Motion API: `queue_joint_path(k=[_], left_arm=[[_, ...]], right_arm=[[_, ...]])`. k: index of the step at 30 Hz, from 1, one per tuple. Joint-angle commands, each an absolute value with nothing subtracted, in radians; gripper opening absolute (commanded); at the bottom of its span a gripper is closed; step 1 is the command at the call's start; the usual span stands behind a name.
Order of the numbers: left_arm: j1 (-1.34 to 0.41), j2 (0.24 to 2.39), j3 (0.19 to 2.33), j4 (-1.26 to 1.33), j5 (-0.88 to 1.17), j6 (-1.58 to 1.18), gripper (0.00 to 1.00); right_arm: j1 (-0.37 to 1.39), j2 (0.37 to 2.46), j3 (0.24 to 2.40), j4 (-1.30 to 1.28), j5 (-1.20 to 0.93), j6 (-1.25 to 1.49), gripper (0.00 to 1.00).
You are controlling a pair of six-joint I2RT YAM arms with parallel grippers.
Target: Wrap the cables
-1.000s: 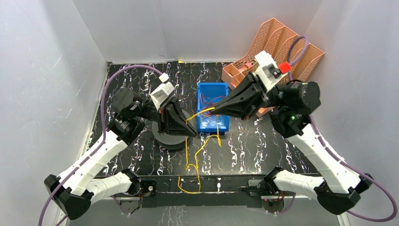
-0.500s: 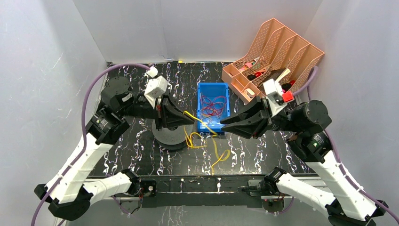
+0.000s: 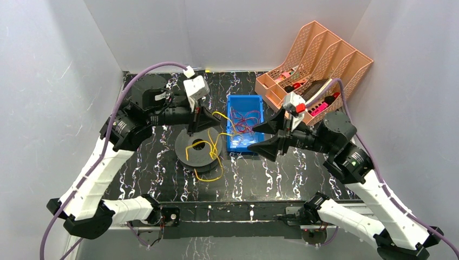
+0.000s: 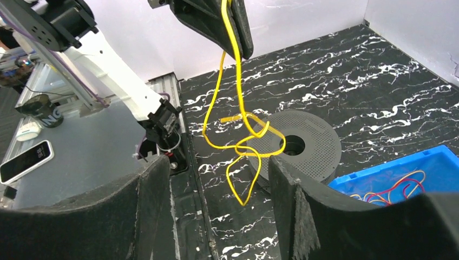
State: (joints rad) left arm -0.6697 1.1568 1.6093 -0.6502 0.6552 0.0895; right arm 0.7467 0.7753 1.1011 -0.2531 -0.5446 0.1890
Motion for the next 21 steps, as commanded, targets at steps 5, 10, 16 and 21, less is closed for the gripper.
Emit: queue_joint_path(k=[5, 10, 16, 21], left_arm=[[-0.687, 1.221, 1.732, -0.81, 0.308, 0.105, 0.0], [-0.716, 1.282, 1.818, -0.906, 0.12, 0.089, 0.0], [-0.785, 1.39, 1.959, -1.041, -0.084, 0.061, 0.0], [-0.881, 1.466, 2.051, -1.137, -0.252, 0.048, 0.0]], right_arm=[[0.749, 0.889, 1.108, -0.13, -0.501, 0.142, 0.77], [0.75, 0.953, 1.112, -0.086, -0.493, 0.127, 0.78], [0.749, 1.006, 1.095, -0.031, -0.458, 0.104, 0.78], [0.75, 1.036, 1.061, 0.059, -0.433, 0.034, 0.81]])
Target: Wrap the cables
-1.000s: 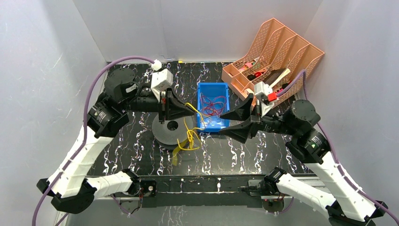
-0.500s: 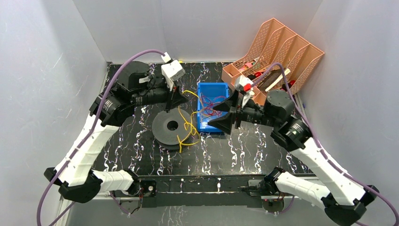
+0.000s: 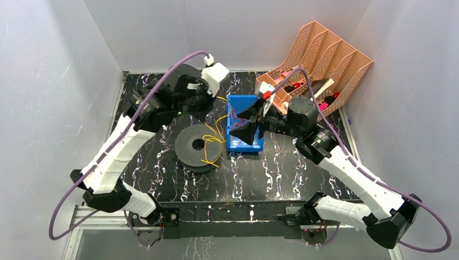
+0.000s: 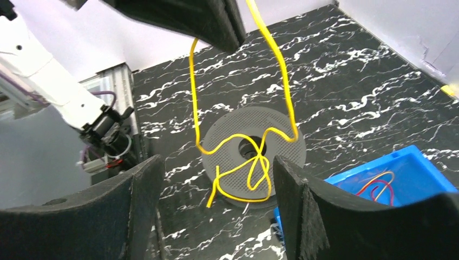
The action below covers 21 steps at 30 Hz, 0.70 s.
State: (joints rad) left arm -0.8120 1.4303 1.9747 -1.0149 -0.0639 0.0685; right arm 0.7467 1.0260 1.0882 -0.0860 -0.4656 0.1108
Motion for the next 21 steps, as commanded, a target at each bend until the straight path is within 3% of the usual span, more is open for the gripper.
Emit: queue_joint_path(k=[1, 11, 21], left_arm=[[-0.899, 1.474, 2.063, -1.147, -0.271, 0.047, 0.0], [-1.052, 1.488, 2.076, -1.199, -0.451, 0.078, 0.0], [-1.095, 1.473, 2.01, -1.185, -0.505, 0.102, 0.0]], right_arm=[[0.749, 1.04, 1.048, 0.088, -0.429, 0.013, 0.82], [0.745, 1.104, 0.964, 0.271, -0.491, -0.146, 0.91], [0.747, 1.138, 0.843, 0.538, -0.813, 0.075, 0.86]])
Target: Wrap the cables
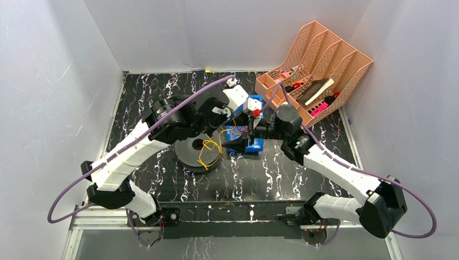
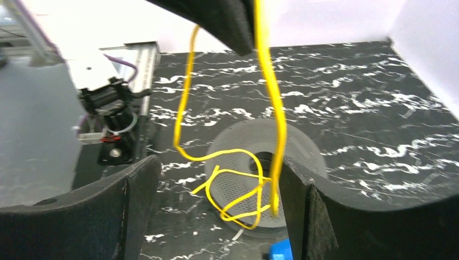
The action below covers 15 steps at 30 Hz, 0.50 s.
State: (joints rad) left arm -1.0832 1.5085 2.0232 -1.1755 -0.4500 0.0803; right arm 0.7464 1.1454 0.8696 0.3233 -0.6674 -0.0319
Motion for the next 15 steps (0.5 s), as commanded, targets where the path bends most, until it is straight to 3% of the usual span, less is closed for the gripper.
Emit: queue_joint_path(k=[1, 7, 15], left_arm=[[-1.095, 1.473, 2.012, -1.183, -0.505, 0.104, 0.0], [-1.1, 1.479, 2.03, -1.181, -0.505, 0.103, 0.0], [-1.1, 1.482, 2.042, -1.187, -0.491, 0.095, 0.0]], right_arm=[[0.747, 1.142, 0.827, 0.582, -0.827, 0.106, 0.86], [0.782, 1.205, 0.758, 0.815, -0.817, 0.246, 0.85], [0.868, 1.339, 0.786, 0.915, -0.713, 0.256, 0.84]])
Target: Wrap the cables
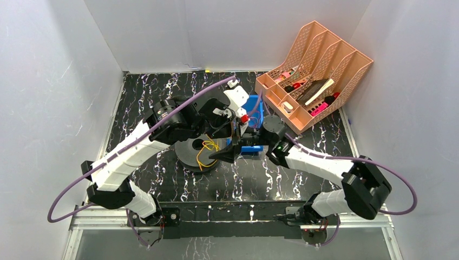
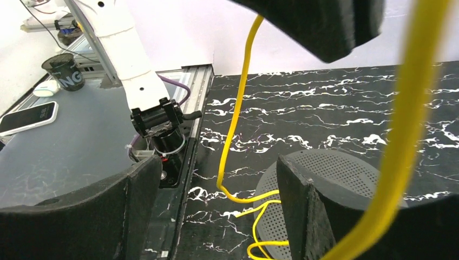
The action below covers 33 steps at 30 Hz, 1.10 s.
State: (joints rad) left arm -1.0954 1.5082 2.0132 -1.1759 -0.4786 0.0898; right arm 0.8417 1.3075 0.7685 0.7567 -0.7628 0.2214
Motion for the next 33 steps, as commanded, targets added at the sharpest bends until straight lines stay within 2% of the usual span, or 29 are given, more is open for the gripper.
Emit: queue_joint_path(k=[1, 3, 5, 10, 12, 16, 20, 22, 25, 29, 33], left_arm=[[-1.1, 1.481, 2.042, -1.187, -0.491, 0.094, 0.0], [-1.1, 1.479, 2.042, -1.187, -0.495, 0.09, 0.0], [-1.1, 1.479, 2.046, -1.189, -0.501, 0.087, 0.0], [-1.1, 1.482, 2.054, -1.189, -0.529, 0.072, 0.0], [-1.1, 1.484, 2.065, -1.187, -0.544, 0.062, 0.0], [-1.099, 1.475, 2.065, -1.165, -0.546, 0.049, 0.01], [-1.1, 1.409, 1.999, -1.082, -0.484, 0.047, 0.27], [-1.1, 1.358, 1.94, -1.015, -0.453, 0.045, 0.49], [-1.1, 1.268, 1.858, -0.918, -0.341, 0.051, 0.66], [-1.1, 1.179, 1.777, -0.805, -0.29, 0.042, 0.79], [-1.1, 1.09, 1.691, -0.711, -0.274, 0.018, 0.83]], right_arm=[[0.872, 1.354, 0.787, 0.933, -0.709, 0.267, 0.83], [0.876, 1.369, 0.783, 0.971, -0.707, 0.292, 0.77], [0.878, 1.378, 0.776, 0.999, -0.711, 0.312, 0.64], [0.879, 1.353, 0.742, 1.017, -0.694, 0.335, 0.16], [0.878, 1.327, 0.717, 1.017, -0.676, 0.331, 0.02], [0.879, 1.266, 0.691, 0.978, -0.646, 0.327, 0.0], [0.879, 1.192, 0.682, 0.897, -0.61, 0.324, 0.0], [0.878, 1.148, 0.677, 0.847, -0.582, 0.315, 0.0], [0.878, 1.071, 0.68, 0.749, -0.54, 0.295, 0.0], [0.879, 1.002, 0.708, 0.59, -0.504, 0.286, 0.0], [0.879, 0.936, 0.727, 0.477, -0.46, 0.289, 0.0]])
